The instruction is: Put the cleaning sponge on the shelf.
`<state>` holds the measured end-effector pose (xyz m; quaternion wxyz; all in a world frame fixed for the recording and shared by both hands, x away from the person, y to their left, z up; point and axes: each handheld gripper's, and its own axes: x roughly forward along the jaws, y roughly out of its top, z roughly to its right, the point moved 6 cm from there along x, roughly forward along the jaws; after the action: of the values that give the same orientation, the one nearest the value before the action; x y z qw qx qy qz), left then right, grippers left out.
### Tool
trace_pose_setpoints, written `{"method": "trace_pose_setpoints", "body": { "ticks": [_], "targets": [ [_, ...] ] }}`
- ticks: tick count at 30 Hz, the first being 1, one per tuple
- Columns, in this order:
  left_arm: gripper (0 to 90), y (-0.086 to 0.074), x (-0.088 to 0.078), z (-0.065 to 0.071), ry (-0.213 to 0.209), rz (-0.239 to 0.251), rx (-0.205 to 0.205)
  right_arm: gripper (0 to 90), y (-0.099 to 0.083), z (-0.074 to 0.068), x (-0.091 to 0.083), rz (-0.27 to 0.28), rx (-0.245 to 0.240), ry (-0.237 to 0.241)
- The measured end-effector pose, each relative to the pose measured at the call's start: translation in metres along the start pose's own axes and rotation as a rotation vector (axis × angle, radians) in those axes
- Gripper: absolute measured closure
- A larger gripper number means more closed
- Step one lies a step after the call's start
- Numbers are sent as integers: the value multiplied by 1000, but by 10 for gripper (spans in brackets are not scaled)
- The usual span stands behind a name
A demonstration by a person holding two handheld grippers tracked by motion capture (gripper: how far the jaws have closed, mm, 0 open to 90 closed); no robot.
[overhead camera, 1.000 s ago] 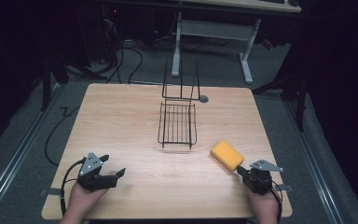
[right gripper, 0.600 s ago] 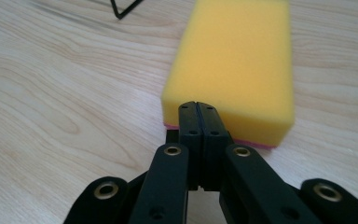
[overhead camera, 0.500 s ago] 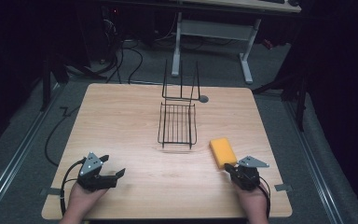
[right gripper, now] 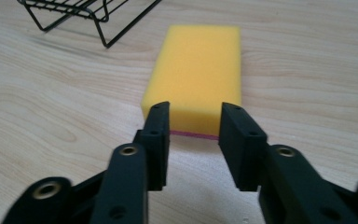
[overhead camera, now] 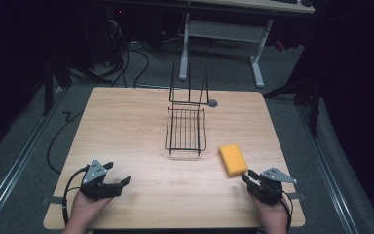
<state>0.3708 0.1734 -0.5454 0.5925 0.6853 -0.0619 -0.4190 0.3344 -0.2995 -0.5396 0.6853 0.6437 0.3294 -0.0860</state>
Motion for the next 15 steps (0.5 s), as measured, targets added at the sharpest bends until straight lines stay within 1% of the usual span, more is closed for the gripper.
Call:
{"method": "trace_pose_setpoints", "body": {
  "ticks": [1,3,4,5,6,7,8,9,10,12,14,15],
  "targets": [
    [158,-1,0,0,1,-3,0,545,0,0,0,2,6,-10],
    [158,-1,1,1,-3,-7,2,468,2,0,0,8,10,-10],
    [158,-1,1,1,-5,-5,0,390,4,-1,2,20,8,-8],
    [158,-1,1,1,-5,-5,0,344,5,-1,3,23,7,-13],
    [158,-1,1,0,-6,-4,-3,344,5,-1,3,23,7,-13],
    [158,-1,1,0,-4,-3,-4,304,5,-2,4,27,13,-17],
    [158,-1,1,0,-2,-3,-5,272,7,-3,6,37,2,-19],
    [158,-2,1,-1,1,-10,-8,182,10,-5,10,50,-23,-27],
    [159,-2,1,-1,2,-9,-9,141,12,-6,13,49,-22,-24],
    [159,-2,1,-1,3,-6,-13,113,14,-6,18,46,-30,-35],
    [158,-2,1,-1,2,-8,-14,35,16,-8,23,38,-27,-39],
    [158,-3,1,0,1,-13,-11,35,16,-8,23,38,-27,-39]
  ]
}}
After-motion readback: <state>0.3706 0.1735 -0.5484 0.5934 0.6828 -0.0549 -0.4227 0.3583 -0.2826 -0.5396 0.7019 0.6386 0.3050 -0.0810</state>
